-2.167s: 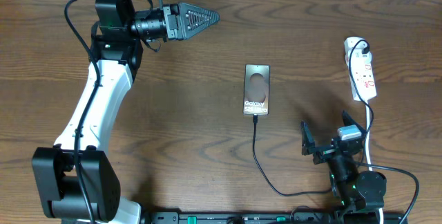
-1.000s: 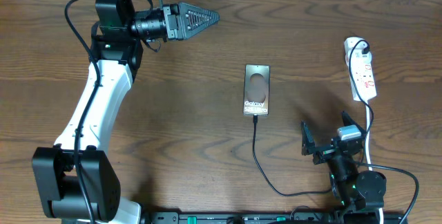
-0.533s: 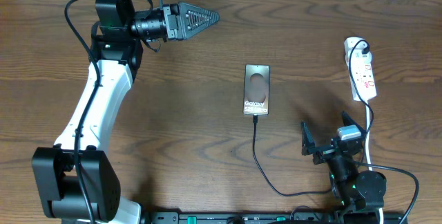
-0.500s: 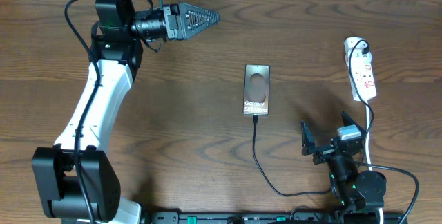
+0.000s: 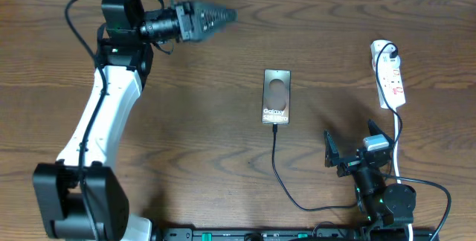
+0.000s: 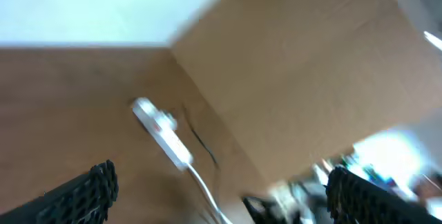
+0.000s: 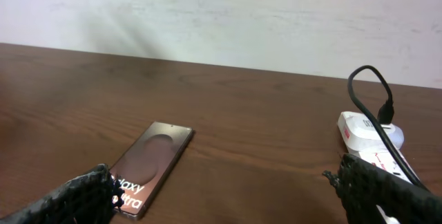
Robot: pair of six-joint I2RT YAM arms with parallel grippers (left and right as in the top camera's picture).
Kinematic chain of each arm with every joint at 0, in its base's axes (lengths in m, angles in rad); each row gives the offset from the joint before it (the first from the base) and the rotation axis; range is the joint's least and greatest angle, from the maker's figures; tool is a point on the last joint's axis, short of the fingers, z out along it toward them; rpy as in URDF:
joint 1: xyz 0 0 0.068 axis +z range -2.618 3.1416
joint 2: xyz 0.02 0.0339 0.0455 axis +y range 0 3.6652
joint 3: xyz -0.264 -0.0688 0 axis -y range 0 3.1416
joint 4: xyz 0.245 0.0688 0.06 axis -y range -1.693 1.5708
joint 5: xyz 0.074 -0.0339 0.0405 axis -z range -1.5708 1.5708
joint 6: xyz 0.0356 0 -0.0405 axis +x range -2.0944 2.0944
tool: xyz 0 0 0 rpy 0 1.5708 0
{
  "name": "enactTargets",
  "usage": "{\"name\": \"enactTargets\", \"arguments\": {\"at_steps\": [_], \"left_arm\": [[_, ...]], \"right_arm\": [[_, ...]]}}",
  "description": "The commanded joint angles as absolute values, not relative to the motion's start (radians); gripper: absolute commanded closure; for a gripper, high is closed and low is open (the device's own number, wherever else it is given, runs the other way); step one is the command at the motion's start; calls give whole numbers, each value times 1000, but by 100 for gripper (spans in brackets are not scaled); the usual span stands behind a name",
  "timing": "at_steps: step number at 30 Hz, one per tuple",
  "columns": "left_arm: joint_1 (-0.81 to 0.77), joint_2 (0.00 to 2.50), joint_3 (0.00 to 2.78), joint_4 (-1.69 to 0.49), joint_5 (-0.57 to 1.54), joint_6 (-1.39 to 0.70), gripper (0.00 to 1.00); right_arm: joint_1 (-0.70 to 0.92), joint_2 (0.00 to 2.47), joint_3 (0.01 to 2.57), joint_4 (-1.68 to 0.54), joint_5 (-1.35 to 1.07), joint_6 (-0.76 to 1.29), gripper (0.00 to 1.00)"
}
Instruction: Plug charger to phone and switch on socket
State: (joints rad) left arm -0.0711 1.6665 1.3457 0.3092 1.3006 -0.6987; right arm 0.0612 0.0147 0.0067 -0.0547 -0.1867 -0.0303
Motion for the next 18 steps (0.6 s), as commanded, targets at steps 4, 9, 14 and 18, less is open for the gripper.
{"name": "enactTargets", "arguments": {"at_steps": [4, 9, 14, 18], "left_arm": [[-68, 1491, 1346, 315, 762, -561, 3], [-68, 1409, 1346, 243, 521, -311, 3], [-68, 1359, 1346, 103, 384, -262, 3], [-68, 1344, 1346, -126, 202, -231, 2]], "right_arm": [[65, 7, 6, -59, -186, -31, 1], [65, 7, 6, -59, -186, -31, 1], [65, 7, 6, -59, -186, -31, 1], [65, 7, 6, -59, -186, -31, 1]]}}
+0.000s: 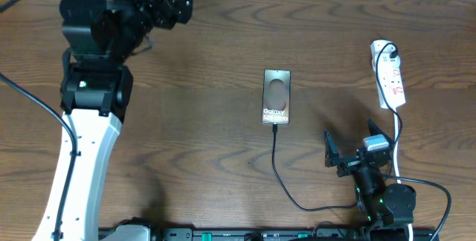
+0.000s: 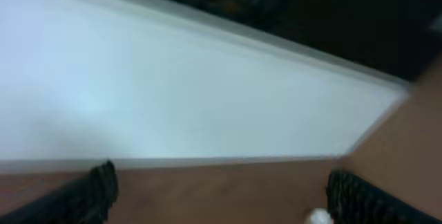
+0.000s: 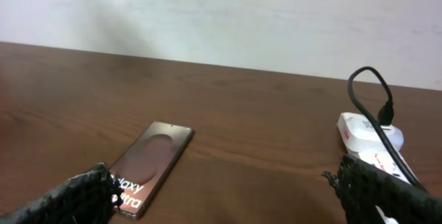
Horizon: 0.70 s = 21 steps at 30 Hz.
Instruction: Plug charger to phone and switch on socket
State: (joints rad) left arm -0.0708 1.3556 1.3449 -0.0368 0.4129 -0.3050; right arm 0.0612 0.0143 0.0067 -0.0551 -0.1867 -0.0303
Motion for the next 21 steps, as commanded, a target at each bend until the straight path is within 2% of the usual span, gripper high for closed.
{"name": "enactTargets", "arguments": {"at_steps": [1, 4, 9, 15, 21], "left_arm": [[-68, 1345, 1346, -179, 140, -226, 3], [-68, 1347, 1342, -364, -19, -213, 3], [-68, 1346, 1303, -441, -61, -213, 3], [-68, 1321, 1113, -396, -61, -213, 2], [-68, 1267, 827, -177, -60, -214, 3]], "right_arm": [[65, 7, 6, -59, -186, -31, 1], [65, 7, 6, -59, -186, -31, 1], [65, 7, 6, -60, -186, -31, 1], [65, 7, 6, -59, -186, -31, 1], [65, 7, 6, -59, -186, -31, 1]]}}
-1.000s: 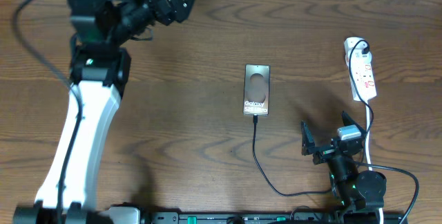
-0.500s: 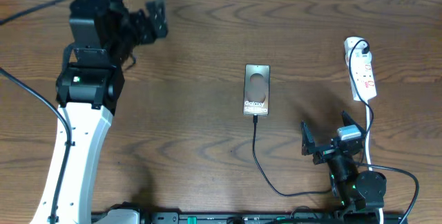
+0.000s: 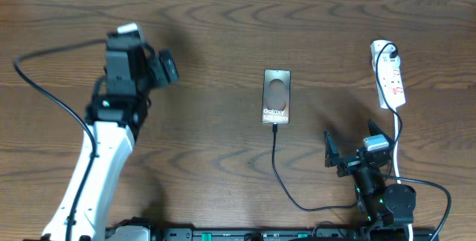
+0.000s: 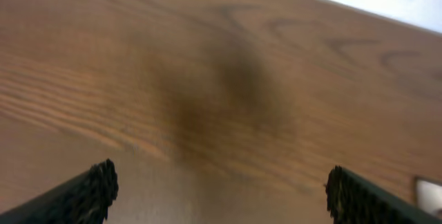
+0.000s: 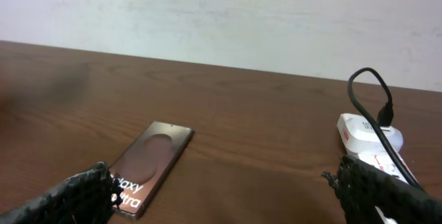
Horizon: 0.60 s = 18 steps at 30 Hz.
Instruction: Plug charger to phone and switch on socket
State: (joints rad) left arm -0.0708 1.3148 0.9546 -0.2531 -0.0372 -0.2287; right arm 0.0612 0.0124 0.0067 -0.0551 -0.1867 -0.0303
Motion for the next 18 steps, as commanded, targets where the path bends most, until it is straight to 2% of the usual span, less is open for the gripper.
{"name": "enactTargets", "arguments": {"at_steps": [1, 9, 18], "left_arm": [[-68, 1255, 768, -128, -60, -214, 2], [-68, 1147, 355, 274, -40, -215, 3], [-68, 991, 121, 329, -35, -218, 3]], "right_arm": [[65, 7, 6, -59, -186, -31, 1], [65, 7, 6, -59, -186, -31, 1], [65, 7, 6, -59, -186, -31, 1]]}}
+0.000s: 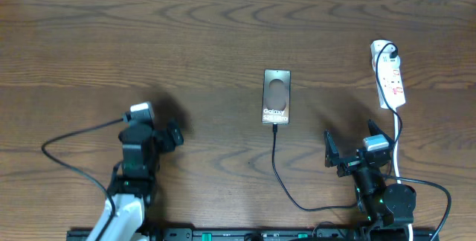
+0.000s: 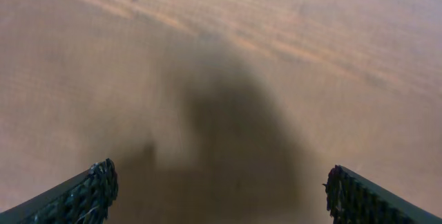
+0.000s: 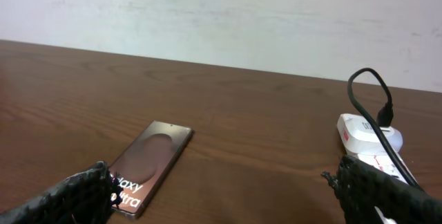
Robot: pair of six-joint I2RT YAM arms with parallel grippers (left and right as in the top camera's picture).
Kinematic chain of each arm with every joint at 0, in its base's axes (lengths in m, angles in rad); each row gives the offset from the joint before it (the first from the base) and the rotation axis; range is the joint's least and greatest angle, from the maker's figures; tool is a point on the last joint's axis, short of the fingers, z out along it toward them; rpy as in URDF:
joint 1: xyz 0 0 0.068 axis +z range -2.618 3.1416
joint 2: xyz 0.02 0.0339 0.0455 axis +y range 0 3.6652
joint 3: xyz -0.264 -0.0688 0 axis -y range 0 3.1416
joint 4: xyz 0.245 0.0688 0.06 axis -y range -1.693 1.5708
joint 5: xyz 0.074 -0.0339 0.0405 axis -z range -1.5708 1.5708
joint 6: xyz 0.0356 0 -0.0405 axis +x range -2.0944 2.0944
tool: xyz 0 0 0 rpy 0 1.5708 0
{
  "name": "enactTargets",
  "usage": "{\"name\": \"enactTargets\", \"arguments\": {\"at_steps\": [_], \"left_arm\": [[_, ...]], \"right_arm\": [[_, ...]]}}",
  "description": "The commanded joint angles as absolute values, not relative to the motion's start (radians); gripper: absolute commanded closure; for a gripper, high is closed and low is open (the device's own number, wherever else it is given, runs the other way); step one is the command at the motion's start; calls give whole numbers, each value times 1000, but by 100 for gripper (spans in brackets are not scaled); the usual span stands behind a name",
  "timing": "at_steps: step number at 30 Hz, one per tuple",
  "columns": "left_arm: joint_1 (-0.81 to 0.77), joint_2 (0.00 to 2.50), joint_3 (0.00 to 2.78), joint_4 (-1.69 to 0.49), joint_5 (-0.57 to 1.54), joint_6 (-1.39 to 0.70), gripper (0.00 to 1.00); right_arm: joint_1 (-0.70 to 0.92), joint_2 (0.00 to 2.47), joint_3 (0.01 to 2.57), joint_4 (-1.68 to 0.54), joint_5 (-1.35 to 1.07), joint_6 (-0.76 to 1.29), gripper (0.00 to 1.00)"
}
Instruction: Plug charger to phone and switch on socket
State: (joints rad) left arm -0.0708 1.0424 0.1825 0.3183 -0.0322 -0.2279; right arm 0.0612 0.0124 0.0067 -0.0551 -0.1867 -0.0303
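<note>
The phone lies in the middle of the table, its screen lit with "Galaxy", and shows in the right wrist view too. A black cable meets its near edge and runs to the front right. The white power strip lies at the far right with a black plug in its far end. My right gripper stands open at the front right, facing both. My left gripper is open low over bare wood at the front left.
The wooden table has a white wall along its far edge. The strip's white lead runs down past my right arm's base. A black rail lines the front edge.
My left arm has drawn back from the left middle of the table to the front left. Its gripper is lower over the wood, still open. The right arm, phone and strip have not moved.
My left gripper was at the back of the table pointing right. Then it was at the back left edge, facing the wall. Then it hung over the left middle, and now it is low at the front left. The right gripper stayed open and still throughout.
</note>
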Motion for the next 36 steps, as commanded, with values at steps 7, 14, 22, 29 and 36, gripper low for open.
{"name": "enactTargets", "arguments": {"at_steps": [7, 14, 22, 29, 36], "left_arm": [[-68, 884, 40, 342, -34, -223, 3], [-70, 732, 4, 236, -28, -226, 3], [-70, 571, 4, 14, -27, -226, 3], [-83, 535, 4, -53, -27, -226, 3], [-83, 307, 4, -74, -27, -152, 3]], "right_arm": [[65, 7, 6, -59, -186, -31, 1], [65, 7, 6, -59, -186, -31, 1], [65, 7, 6, -60, -186, -31, 1], [65, 7, 6, -59, -186, -31, 1], [65, 7, 6, -59, -186, -31, 1]]}}
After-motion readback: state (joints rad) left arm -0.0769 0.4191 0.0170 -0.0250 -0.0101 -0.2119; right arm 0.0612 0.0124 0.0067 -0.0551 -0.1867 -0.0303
